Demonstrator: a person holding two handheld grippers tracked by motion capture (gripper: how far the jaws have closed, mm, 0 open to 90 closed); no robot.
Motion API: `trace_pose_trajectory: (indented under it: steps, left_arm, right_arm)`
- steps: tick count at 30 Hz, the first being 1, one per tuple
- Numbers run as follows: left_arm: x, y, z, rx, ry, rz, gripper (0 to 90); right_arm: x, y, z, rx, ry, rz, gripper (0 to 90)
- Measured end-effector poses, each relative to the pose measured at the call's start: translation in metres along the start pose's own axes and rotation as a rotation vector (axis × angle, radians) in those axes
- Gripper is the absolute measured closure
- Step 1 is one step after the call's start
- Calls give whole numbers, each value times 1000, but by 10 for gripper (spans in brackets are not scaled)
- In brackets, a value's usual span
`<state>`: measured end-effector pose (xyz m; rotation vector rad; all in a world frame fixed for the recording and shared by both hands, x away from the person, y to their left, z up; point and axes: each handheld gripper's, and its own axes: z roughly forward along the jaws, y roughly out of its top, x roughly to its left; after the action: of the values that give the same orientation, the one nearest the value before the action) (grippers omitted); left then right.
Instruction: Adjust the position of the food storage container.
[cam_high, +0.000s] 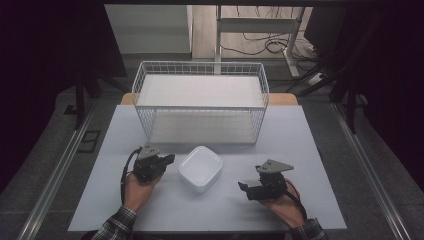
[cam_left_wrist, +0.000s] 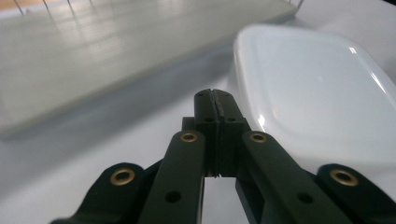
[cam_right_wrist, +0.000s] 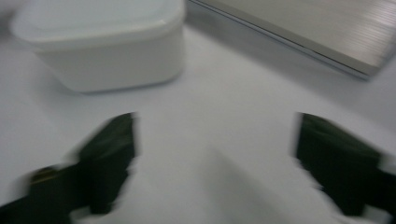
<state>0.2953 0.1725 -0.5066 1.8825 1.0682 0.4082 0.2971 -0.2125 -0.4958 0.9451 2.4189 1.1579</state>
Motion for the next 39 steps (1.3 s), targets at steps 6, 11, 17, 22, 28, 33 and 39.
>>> trace_pose_trajectory:
  steps: [6, 11, 17, 22, 28, 33, 39]
  left_arm:
    - [-20, -19, -14, 27, -3, 9, 900]
    - [-32, -31, -9, 95, -8, 11, 900]
    - [-43, -29, 6, 129, -8, 32, 900]
    - [-39, -23, 13, 103, -11, -22, 900]
    - [-39, -16, 21, 105, -5, -21, 900]
    - [-33, -9, 27, 90, -15, -37, 900]
    - [-34, -7, 31, 91, -20, -28, 900]
  right_arm:
    - [-9, 28, 26, 44, -3, -79, 764]
    - [-9, 53, 57, 42, 1, -119, 873]
    - [-11, 71, 90, 61, 83, -95, 886]
    - [-7, 64, 85, 90, 89, -107, 889]
    - [-2, 53, 70, 114, 85, -100, 888]
    - [2, 42, 56, 111, 107, -75, 880]
    - [9, 35, 47, 111, 95, -74, 882]
